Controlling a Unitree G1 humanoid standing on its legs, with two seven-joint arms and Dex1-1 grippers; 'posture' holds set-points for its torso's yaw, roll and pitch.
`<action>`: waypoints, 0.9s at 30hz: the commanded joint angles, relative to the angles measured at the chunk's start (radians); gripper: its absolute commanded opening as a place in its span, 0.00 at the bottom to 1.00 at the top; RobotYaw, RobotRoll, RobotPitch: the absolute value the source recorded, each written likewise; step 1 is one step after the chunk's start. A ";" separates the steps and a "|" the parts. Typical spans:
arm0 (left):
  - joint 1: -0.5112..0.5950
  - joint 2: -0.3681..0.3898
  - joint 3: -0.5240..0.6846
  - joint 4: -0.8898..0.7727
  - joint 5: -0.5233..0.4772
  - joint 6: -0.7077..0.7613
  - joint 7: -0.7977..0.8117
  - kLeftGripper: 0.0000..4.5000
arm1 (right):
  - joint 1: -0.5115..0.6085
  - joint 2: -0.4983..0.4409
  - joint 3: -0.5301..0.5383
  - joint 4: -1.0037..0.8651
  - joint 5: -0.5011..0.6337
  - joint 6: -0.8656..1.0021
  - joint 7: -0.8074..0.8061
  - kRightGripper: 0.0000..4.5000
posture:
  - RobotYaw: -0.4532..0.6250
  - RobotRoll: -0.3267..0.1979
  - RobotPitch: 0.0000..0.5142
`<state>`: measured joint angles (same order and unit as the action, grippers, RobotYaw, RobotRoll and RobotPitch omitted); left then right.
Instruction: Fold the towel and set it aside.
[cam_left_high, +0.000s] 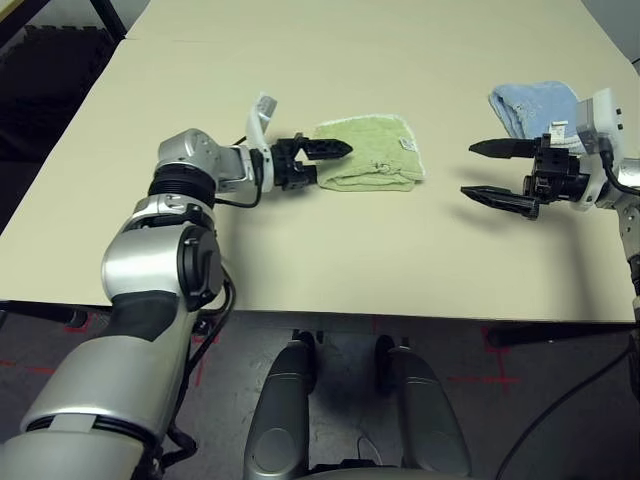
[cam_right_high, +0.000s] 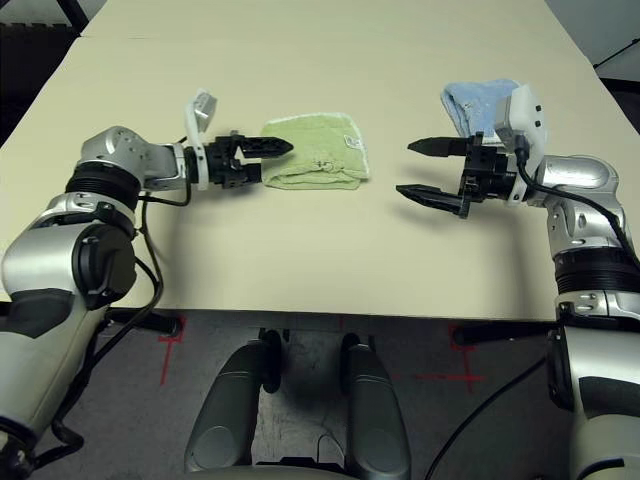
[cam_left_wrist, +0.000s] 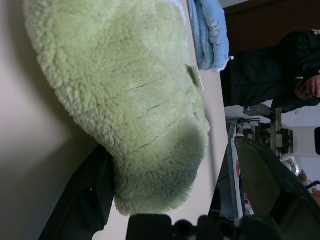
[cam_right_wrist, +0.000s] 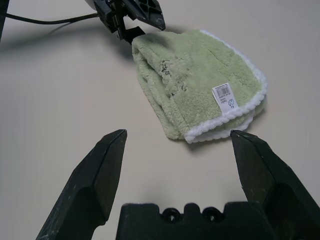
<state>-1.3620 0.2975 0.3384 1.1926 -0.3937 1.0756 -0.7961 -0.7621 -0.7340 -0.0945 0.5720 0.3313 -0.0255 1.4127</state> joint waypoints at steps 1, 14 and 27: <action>-0.010 -0.017 0.023 0.023 -0.012 -0.034 0.041 1.00 | 0.028 -0.012 -0.009 -0.030 0.007 0.010 -0.004 0.99 | 0.39 0.62 0.51; -0.008 -0.016 0.012 0.043 0.016 -0.080 0.063 0.70 | 0.040 -0.020 -0.012 -0.051 0.012 0.017 -0.014 1.00 | 0.38 0.62 0.49; -0.004 -0.001 0.009 0.044 0.010 -0.070 0.057 0.00 | 0.031 -0.021 -0.011 -0.037 0.006 0.011 -0.019 1.00 | 0.39 0.62 0.48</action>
<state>-1.3631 0.2894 0.3531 1.2275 -0.3901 0.9925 -0.7356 -0.7365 -0.7394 -0.0945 0.5367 0.3371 -0.0090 1.3945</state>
